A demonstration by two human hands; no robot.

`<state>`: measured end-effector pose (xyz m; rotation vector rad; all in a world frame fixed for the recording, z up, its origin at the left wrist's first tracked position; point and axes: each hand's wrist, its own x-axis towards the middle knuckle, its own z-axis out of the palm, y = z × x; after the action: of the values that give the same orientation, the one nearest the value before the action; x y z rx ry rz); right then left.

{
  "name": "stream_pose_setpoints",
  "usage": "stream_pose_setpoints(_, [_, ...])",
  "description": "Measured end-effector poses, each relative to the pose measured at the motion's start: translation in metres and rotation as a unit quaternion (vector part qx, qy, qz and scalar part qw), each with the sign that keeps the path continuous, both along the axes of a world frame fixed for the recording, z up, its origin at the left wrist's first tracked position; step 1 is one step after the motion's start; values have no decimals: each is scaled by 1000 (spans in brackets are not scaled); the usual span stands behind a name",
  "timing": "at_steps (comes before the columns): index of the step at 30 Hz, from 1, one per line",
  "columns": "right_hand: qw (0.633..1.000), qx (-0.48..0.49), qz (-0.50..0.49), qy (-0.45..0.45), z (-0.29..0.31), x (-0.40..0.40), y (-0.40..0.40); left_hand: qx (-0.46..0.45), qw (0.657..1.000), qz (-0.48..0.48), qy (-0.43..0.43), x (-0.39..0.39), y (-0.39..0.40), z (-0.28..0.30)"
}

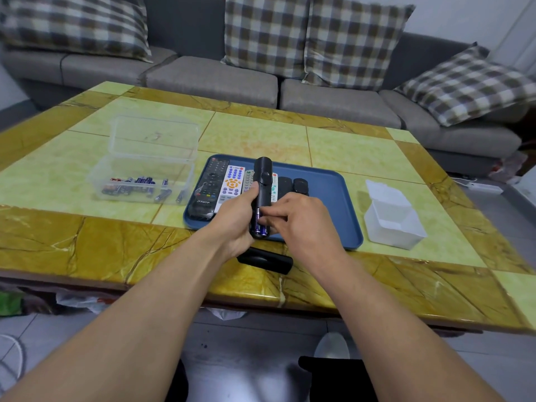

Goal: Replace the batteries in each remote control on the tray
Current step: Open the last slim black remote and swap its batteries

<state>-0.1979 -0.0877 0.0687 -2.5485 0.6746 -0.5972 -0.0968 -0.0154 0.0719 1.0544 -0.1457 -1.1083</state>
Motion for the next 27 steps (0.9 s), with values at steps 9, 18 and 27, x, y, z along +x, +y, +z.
stream_pose_setpoints(9, [995, 0, -5, 98, 8, 4, 4, 19, 999, 1, 25, 7, -6, -9])
stream_pose_setpoints(18, [990, -57, 0, 126, 7, 4, 6, 32, 999, 7, 42, 12, -11, -12])
stream_pose_setpoints(27, [997, 56, -14, 51, -1, 2, -6, 58, 997, -31, -33, 3, -12, -16])
